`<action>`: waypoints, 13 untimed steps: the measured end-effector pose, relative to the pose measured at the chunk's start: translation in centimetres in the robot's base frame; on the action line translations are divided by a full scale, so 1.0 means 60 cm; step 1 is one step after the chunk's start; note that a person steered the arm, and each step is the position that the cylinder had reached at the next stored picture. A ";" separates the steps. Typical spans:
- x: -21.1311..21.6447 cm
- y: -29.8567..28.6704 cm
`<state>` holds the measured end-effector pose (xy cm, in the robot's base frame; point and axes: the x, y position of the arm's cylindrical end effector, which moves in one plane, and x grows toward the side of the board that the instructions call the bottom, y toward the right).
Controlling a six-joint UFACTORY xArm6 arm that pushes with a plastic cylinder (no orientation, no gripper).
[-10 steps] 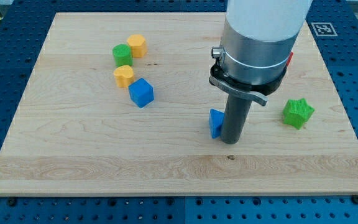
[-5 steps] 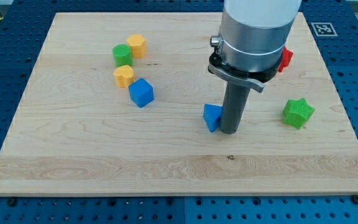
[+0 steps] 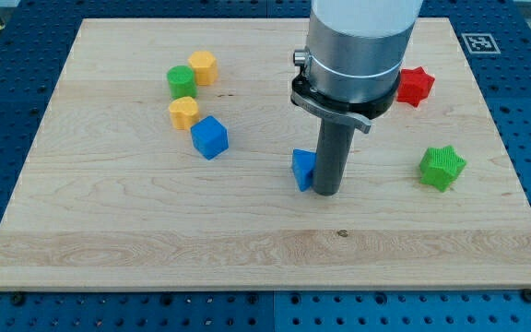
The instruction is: Push the blue triangle towards the blue cube
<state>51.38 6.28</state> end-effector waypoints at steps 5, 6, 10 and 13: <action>-0.032 -0.008; -0.032 -0.016; -0.057 -0.025; -0.069 -0.035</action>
<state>47.23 4.17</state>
